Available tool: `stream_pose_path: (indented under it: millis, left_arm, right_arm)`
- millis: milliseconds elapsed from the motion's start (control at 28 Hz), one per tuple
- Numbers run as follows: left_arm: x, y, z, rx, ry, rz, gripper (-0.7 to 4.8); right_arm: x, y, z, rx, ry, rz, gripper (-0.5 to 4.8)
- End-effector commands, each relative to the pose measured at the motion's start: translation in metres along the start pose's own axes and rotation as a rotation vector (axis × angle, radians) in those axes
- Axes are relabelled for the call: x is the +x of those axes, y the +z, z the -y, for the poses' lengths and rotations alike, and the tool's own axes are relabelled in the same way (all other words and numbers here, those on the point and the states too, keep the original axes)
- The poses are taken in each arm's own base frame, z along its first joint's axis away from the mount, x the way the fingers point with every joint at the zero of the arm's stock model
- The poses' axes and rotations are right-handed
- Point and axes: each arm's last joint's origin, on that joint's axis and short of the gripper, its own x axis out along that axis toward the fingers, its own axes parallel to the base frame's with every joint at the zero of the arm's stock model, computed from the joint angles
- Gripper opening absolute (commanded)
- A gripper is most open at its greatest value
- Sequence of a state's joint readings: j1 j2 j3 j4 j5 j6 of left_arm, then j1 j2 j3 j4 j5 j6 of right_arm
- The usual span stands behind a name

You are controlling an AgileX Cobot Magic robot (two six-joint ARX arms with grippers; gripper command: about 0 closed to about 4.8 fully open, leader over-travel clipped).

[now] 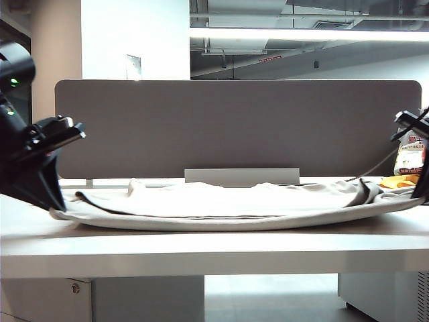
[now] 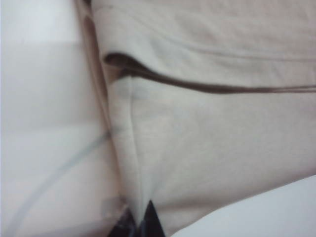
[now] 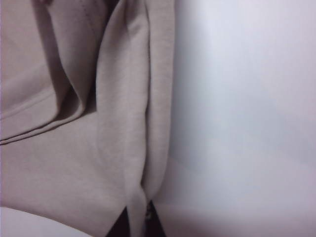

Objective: Fold the bottom side of the T-shirt horizontally towards the center, about one-third of the way, then fold the sleeve back towards the center, creating a straight line along the edge of the T-shirt, and finally fold the bottom of the T-shirt up towards the top, creating a neat rectangle.

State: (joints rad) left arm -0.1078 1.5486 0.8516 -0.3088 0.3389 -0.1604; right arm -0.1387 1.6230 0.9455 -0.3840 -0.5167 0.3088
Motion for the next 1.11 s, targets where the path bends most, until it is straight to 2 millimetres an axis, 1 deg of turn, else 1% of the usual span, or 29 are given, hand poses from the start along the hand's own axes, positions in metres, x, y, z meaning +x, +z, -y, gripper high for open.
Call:
stream_pose_path:
  millis: [36, 71, 107, 143, 179, 214, 286, 429, 464, 536, 643, 679, 715, 750, 786, 822, 857, 893, 965, 1036, 1072, 1108]
  left_arm:
    - [-0.015, -0.020, 0.002, -0.009, -0.007, -0.002, -0.06]
    - [-0.019, -0.027, 0.003, -0.011, -0.005, -0.006, -0.06]
    - [-0.022, -0.032, 0.003, -0.011, -0.005, -0.009, -0.06]
    - [-0.026, -0.039, 0.003, -0.015, -0.004, -0.019, -0.06]
    - [-0.028, -0.042, 0.003, -0.016, -0.002, -0.025, -0.06]
    - [-0.031, -0.050, 0.004, -0.019, -0.014, -0.035, -0.06]
    - [-0.035, -0.062, 0.003, -0.024, -0.023, -0.036, -0.06]
    - [-0.035, -0.085, 0.000, -0.036, -0.018, -0.063, -0.06]
    - [-0.035, -0.087, -0.001, -0.037, -0.017, -0.066, -0.06]
    - [-0.034, -0.087, -0.001, -0.034, -0.002, -0.056, -0.06]
    - [-0.034, -0.082, -0.001, -0.025, -0.001, -0.004, -0.06]
    - [-0.034, -0.081, -0.001, -0.033, -0.001, 0.002, -0.06]
    - [-0.034, -0.081, -0.001, -0.032, -0.002, 0.004, 0.03]
    - [-0.034, -0.081, -0.001, -0.032, -0.002, 0.005, 0.44]
    - [-0.034, -0.080, -0.001, -0.031, -0.003, 0.010, 1.99]
    - [-0.034, -0.080, -0.001, -0.033, -0.003, 0.014, 2.64]
    - [-0.035, -0.078, 0.000, -0.032, -0.002, 0.027, 3.92]
    - [-0.035, -0.076, 0.000, -0.031, 0.003, 0.034, 4.19]
    - [-0.039, -0.070, 0.001, -0.042, 0.040, 0.062, 4.25]
    - [-0.044, -0.059, 0.003, -0.035, 0.062, 0.101, 4.21]
    - [-0.049, -0.048, 0.006, -0.025, 0.095, 0.140, 3.99]
    - [-0.052, -0.043, 0.007, -0.022, 0.116, 0.161, 3.94]
  right_arm:
    - [-0.011, -0.025, 0.002, 0.003, -0.005, -0.002, -0.03]
    - [-0.015, -0.037, 0.004, 0.008, -0.007, -0.006, -0.03]
    - [-0.017, -0.043, 0.005, 0.009, -0.007, -0.007, -0.03]
    - [-0.020, -0.054, 0.006, 0.011, -0.007, -0.009, -0.03]
    - [-0.021, -0.058, 0.007, 0.012, -0.007, -0.009, -0.03]
    - [-0.024, -0.066, 0.008, 0.011, -0.006, -0.006, -0.03]
    - [-0.029, -0.076, 0.009, 0.014, -0.007, 0.002, -0.03]
    - [-0.034, -0.081, 0.011, 0.030, -0.012, -0.011, -0.03]
    - [-0.034, -0.081, 0.011, 0.030, -0.011, -0.011, -0.03]
    - [-0.034, -0.081, 0.010, 0.029, -0.010, -0.009, -0.03]
    - [-0.034, -0.081, 0.010, 0.029, -0.010, -0.011, -0.03]
    - [-0.034, -0.081, 0.010, 0.029, -0.008, -0.011, 0.04]
    - [-0.034, -0.081, 0.010, 0.029, 0.004, -0.014, 0.68]
    - [-0.034, -0.081, 0.010, 0.027, 0.007, -0.012, 1.33]
    - [-0.034, -0.081, 0.010, 0.025, 0.006, -0.008, 2.92]
    - [-0.034, -0.080, 0.009, 0.023, 0.007, -0.004, 3.43]
    - [-0.034, -0.078, 0.009, 0.015, 0.012, 0.010, 4.28]
    - [-0.034, -0.077, 0.009, 0.007, 0.016, 0.024, 4.52]
    - [-0.036, -0.069, 0.005, -0.011, 0.030, 0.078, 4.53]
    - [-0.042, -0.056, 0.001, -0.024, -0.018, 0.163, 4.53]
    - [-0.048, -0.047, -0.001, -0.034, -0.072, 0.222, 4.53]
    - [-0.051, -0.041, -0.002, -0.040, -0.096, 0.258, 4.53]
